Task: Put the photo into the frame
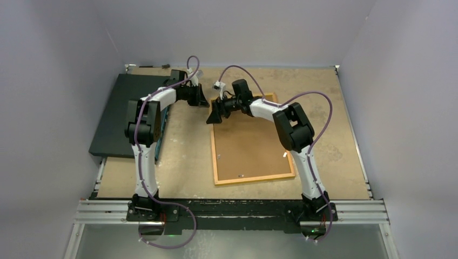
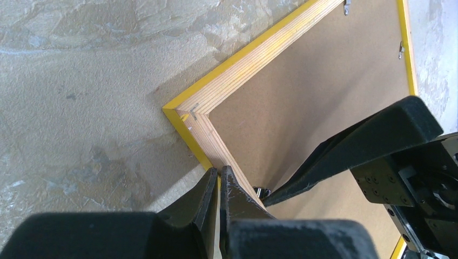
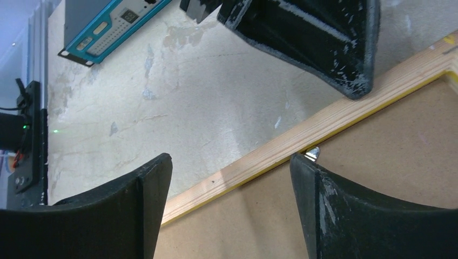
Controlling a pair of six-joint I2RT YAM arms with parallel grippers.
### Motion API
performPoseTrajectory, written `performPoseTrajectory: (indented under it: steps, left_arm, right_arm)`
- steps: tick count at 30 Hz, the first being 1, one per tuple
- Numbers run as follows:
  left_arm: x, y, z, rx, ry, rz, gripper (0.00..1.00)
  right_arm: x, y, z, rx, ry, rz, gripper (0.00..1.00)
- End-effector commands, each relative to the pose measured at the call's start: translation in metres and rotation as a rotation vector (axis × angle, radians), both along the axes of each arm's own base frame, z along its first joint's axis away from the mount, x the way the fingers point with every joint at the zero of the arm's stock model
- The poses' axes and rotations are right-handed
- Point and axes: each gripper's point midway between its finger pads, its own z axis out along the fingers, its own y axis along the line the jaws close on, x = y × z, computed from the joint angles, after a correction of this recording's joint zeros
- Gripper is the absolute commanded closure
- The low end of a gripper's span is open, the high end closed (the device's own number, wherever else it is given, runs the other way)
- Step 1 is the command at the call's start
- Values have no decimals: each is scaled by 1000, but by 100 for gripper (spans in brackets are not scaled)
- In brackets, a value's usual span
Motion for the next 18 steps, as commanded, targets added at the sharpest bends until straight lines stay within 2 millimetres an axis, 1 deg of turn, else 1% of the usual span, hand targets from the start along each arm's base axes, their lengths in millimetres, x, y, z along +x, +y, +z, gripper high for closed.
performPoseTrajectory:
  steps: [1, 2, 4, 5, 6, 8, 12, 15, 18]
  left_arm:
    - [-10, -2, -12, 63, 7, -15, 99]
    - [-10, -2, -11, 64, 5, -17, 99]
    - [-10, -1, -10, 65, 2, -17, 99]
    - [-10, 0, -9, 66, 2, -15, 99]
    - [-10, 0, -8, 66, 1, -15, 99]
    - [-11, 0, -7, 63, 1, -17, 99]
    - [-13, -2, -6, 53, 7, -20, 99]
    - [-15, -3, -8, 44, 16, -21, 99]
    - [-16, -3, -8, 45, 16, -25, 99]
  right_arm:
    - [29, 6, 76, 81, -137, -97, 16]
    - [33, 3, 89, 97, -160, -123, 14]
    - [36, -7, 108, 131, -185, -194, 13]
    - [36, -13, 114, 147, -180, -229, 12]
    - [34, -20, 113, 145, -174, -259, 11]
    - [30, -29, 102, 121, -151, -297, 11]
    - [20, -36, 61, 71, -59, -328, 12]
    - [14, -37, 44, 70, -17, -347, 13]
    - [16, -36, 35, 64, -13, -353, 13]
